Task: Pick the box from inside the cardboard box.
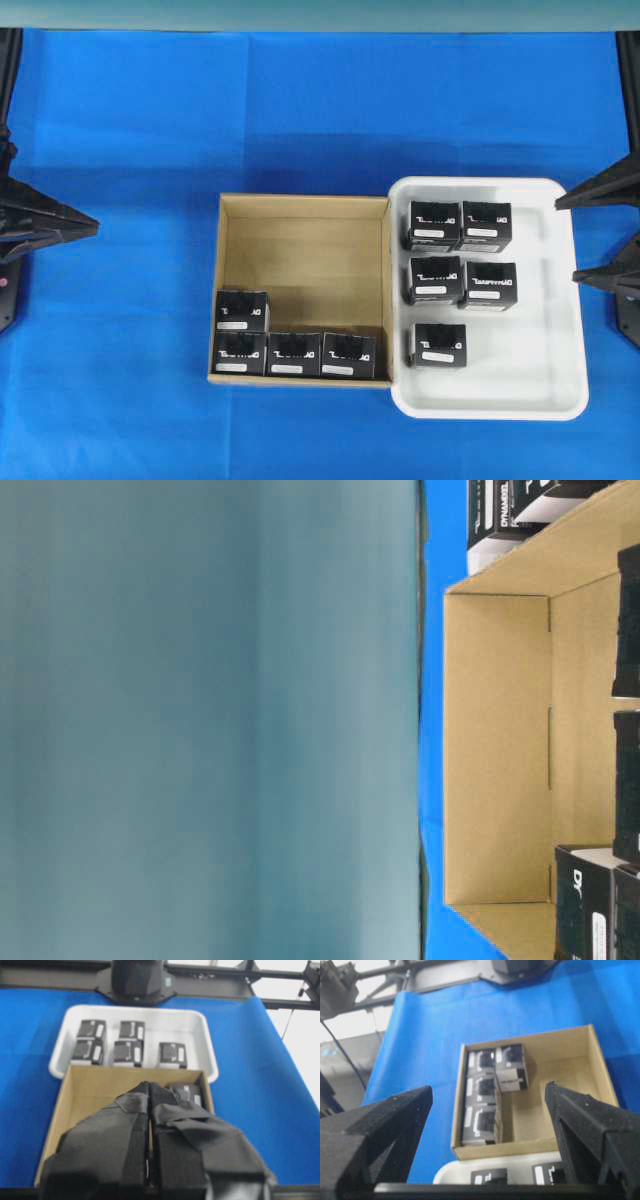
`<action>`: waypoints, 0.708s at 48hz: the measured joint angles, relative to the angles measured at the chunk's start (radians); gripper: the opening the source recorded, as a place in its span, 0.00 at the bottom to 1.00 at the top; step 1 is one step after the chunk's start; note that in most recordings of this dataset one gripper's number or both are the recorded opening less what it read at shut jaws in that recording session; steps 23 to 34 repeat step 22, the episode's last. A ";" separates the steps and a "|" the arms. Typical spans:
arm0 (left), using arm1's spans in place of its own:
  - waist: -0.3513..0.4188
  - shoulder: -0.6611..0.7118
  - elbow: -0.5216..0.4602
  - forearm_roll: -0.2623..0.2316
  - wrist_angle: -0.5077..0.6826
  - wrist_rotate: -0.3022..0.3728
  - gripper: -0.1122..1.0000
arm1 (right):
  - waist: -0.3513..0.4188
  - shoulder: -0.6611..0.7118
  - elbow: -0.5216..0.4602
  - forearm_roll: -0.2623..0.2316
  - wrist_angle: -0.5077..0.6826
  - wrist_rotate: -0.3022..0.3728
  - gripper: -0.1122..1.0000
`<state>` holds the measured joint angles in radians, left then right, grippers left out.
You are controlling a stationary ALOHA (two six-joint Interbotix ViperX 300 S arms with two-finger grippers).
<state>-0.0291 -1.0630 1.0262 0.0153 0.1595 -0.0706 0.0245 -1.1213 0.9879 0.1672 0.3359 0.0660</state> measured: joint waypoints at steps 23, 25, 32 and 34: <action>0.000 -0.025 0.017 0.000 0.002 0.002 0.08 | 0.002 -0.055 0.043 -0.002 0.000 0.002 0.95; 0.000 -0.025 0.017 0.000 0.002 0.002 0.08 | 0.002 -0.055 0.043 -0.002 0.000 0.002 0.95; 0.000 -0.025 0.017 0.000 0.002 0.002 0.08 | 0.002 -0.055 0.043 -0.002 0.000 0.002 0.95; 0.000 -0.025 0.017 0.000 0.002 0.002 0.08 | 0.002 -0.055 0.043 -0.002 0.000 0.002 0.95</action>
